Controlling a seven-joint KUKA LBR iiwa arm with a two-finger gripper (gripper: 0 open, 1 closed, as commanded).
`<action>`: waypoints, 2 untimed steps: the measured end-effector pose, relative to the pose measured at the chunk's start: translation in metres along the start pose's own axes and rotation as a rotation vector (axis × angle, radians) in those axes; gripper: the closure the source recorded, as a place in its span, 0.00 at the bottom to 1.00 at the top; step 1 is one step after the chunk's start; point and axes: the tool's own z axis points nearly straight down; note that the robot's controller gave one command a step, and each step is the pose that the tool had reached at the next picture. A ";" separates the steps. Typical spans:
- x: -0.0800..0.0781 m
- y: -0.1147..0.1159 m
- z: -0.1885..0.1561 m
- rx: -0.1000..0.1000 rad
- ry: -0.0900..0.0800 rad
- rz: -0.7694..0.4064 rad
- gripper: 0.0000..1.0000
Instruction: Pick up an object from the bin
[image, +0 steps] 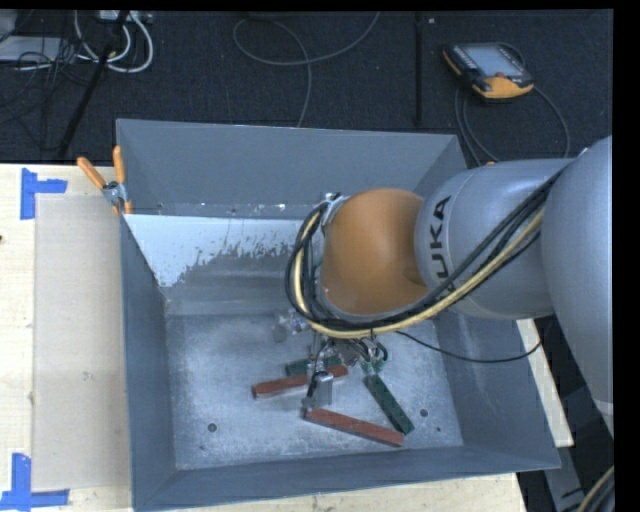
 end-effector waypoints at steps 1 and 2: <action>0.004 -0.003 0.044 -0.001 0.003 0.058 1.00; 0.004 -0.003 0.044 -0.001 0.003 0.059 1.00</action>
Offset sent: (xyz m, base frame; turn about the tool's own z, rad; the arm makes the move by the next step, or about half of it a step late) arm 0.0000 0.0000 0.0000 0.0000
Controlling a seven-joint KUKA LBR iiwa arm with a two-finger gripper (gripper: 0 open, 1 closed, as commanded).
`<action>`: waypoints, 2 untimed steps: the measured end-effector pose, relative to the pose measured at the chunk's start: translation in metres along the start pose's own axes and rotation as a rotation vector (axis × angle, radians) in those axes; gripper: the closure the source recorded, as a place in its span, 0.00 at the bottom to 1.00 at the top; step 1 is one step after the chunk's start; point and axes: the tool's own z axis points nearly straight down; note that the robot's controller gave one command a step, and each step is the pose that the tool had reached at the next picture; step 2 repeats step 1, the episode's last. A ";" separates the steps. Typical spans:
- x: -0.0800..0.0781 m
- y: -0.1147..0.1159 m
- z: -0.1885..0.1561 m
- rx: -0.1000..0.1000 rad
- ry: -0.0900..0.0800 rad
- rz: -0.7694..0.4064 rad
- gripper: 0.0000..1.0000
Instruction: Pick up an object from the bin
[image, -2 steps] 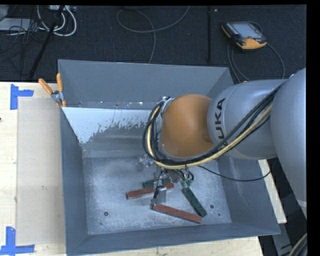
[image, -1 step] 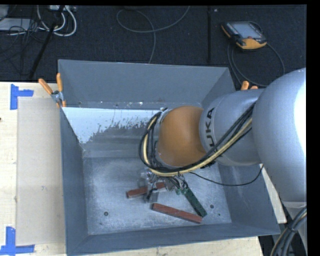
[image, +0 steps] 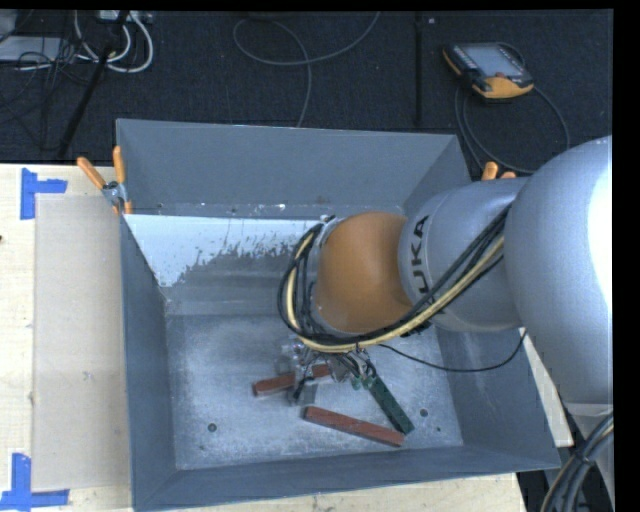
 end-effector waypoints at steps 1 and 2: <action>0.025 -0.015 -0.151 0.001 -0.004 -0.043 1.00; 0.025 -0.015 -0.151 0.001 -0.004 -0.043 1.00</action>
Offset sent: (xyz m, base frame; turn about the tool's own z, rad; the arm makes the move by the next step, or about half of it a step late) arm 0.0000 0.0000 0.0000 0.0000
